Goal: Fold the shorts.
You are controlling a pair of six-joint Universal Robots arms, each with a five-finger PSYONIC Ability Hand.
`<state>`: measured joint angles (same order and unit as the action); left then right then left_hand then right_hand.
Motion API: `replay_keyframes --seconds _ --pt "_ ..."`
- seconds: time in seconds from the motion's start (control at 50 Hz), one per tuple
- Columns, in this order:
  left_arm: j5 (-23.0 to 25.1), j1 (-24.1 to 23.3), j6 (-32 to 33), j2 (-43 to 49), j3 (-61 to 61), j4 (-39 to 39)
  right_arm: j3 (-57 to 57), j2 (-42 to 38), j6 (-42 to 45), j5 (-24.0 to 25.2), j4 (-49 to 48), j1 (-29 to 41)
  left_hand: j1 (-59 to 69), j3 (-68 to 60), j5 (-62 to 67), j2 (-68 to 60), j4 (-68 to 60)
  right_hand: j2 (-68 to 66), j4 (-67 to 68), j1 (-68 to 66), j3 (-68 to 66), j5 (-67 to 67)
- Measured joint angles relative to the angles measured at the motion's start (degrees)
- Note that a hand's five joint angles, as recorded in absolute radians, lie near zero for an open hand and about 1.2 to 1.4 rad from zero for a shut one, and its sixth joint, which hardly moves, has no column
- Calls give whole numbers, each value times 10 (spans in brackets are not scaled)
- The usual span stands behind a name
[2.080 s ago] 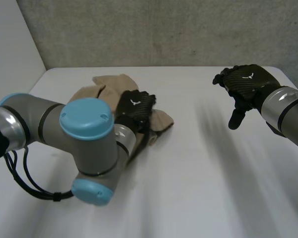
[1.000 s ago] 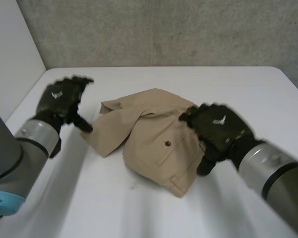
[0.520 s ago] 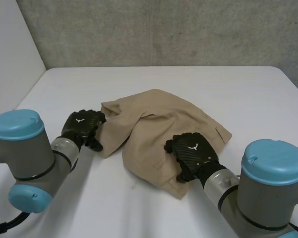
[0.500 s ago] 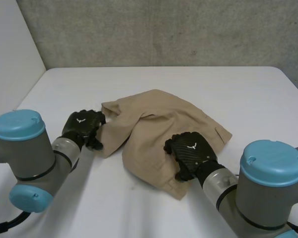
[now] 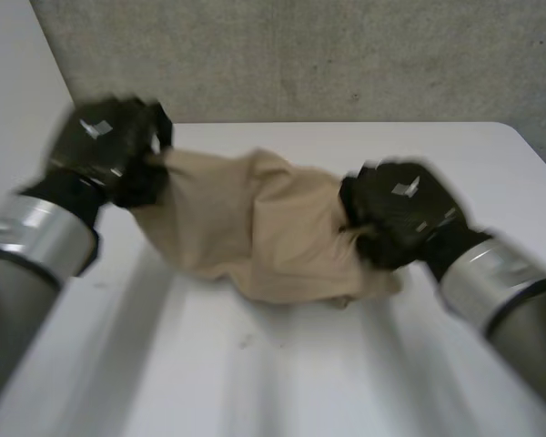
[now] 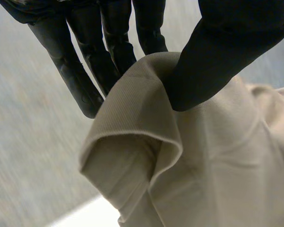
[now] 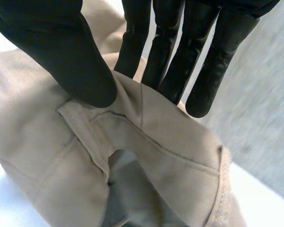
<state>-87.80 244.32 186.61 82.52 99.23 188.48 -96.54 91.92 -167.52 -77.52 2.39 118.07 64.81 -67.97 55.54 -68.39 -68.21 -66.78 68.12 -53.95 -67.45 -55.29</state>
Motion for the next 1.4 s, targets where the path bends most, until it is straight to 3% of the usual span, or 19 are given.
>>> replay_keyframes --seconds 0.14,0.22,0.38,0.44,0.64,0.7,0.8,0.88,0.9,0.92,0.96,1.02,1.18,1.34,1.4 --pt "-1 1 -1 -110 -36 -66 77 118 3 80 109 -84 0 0 0 0 0 0 0 -2 -3 -1" --pt "-1 3 -3 -117 -52 -79 106 132 1 109 128 -123 0 0 0 0 -2 0 0 -2 -3 -1" --pt "0 9 -24 -47 -75 -80 137 66 -3 148 133 -181 0 0 0 0 -2 0 0 -2 -3 -1" --pt "1 11 -38 27 -93 -78 156 -8 -3 151 131 -183 0 0 0 0 -2 0 0 -2 -3 -1" --pt "-1 6 -54 268 -206 -70 268 -237 0 129 123 -157 0 0 0 -1 -2 0 0 -2 -3 -1" --pt "-2 4 -53 358 -270 -49 326 -319 2 96 107 -144 0 7 0 9 6 0 0 -2 -3 -1" --pt "-5 4 -50 433 -329 -1 382 -384 6 50 70 -129 -20 58 -21 62 58 0 0 -2 -3 -1" --pt "-14 4 -46 486 -372 75 429 -431 8 -4 -11 -115 -272 281 -257 288 287 11 -12 0 9 8" --pt "-15 4 -44 495 -379 102 437 -437 8 -17 -44 -113 -472 452 -430 469 462 137 -137 113 133 126" --pt "-16 4 -43 497 -380 112 439 -439 8 -22 -60 -112 -500 492 -468 499 502 137 -137 113 133 126" --pt "-16 4 -42 498 -379 133 441 -440 7 -31 -88 -109 -534 542 -515 548 550 347 -342 321 339 331" --pt "-13 4 -39 481 -361 168 435 -433 7 -40 -127 -105 -535 560 -530 569 566 531 -540 423 536 507" --pt "-11 4 -36 368 -258 183 353 -334 6 -38 -110 -95 -535 560 -530 570 566 548 -552 427 556 514" --pt "-12 0 -5 205 -88 155 196 -165 8 -16 4 -93 -535 560 -530 569 566 548 -552 427 556 514" --pt "-11 -4 10 169 -48 147 164 -138 8 -5 35 -94 -533 560 -530 569 565 548 -552 427 556 514"
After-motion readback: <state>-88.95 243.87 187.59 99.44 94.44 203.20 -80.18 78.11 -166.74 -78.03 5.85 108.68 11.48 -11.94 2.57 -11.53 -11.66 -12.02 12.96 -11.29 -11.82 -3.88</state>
